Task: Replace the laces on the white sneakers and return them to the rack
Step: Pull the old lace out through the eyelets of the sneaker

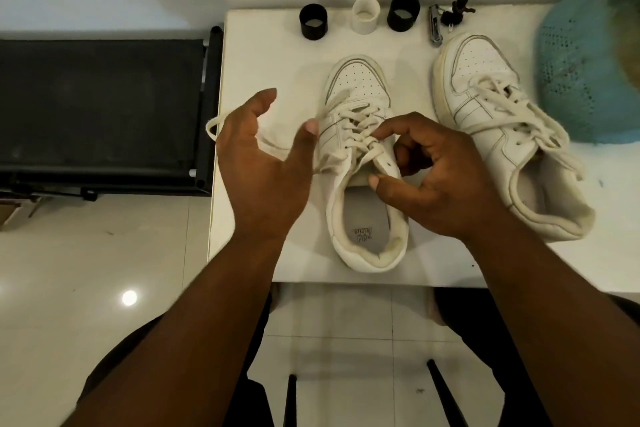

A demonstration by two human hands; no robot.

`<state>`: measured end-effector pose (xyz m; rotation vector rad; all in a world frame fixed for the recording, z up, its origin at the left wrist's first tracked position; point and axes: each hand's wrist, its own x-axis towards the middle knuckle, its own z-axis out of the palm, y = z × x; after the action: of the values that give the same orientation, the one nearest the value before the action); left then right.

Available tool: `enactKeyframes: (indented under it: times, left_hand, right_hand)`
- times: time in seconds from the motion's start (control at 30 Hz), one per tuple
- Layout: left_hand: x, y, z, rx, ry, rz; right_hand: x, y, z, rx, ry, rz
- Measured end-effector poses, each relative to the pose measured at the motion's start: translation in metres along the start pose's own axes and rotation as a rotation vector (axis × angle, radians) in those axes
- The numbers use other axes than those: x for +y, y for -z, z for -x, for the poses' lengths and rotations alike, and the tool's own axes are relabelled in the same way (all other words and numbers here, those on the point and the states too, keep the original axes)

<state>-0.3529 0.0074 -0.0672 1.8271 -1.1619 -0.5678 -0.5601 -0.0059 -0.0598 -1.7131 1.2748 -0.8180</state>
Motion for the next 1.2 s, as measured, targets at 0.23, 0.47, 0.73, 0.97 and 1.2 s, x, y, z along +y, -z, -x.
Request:
enactKeyframes:
  times: [0.23, 0.47, 0.73, 0.97, 1.2]
  left_hand:
    - [0.016, 0.011, 0.013, -0.496, -0.554, 0.096]
    - [0.014, 0.006, 0.019, -0.361, -0.391, 0.124]
    - [0.012, 0.009, 0.014, -0.411, -0.298, 0.246]
    - [0.010, 0.011, 0.014, -0.422, -0.292, 0.234]
    - [0.013, 0.012, 0.013, -0.430, -0.289, 0.260]
  right_hand:
    - [-0.009, 0.004, -0.001, 0.105, 0.252, 0.125]
    - [-0.013, -0.002, 0.001, 0.069, 0.214, 0.264]
    - [-0.017, -0.010, 0.002, 0.104, 0.053, -0.013]
    - [-0.023, -0.001, -0.006, 0.145, -0.258, -0.485]
    - [-0.021, -0.013, 0.003, 0.128, 0.107, 0.185]
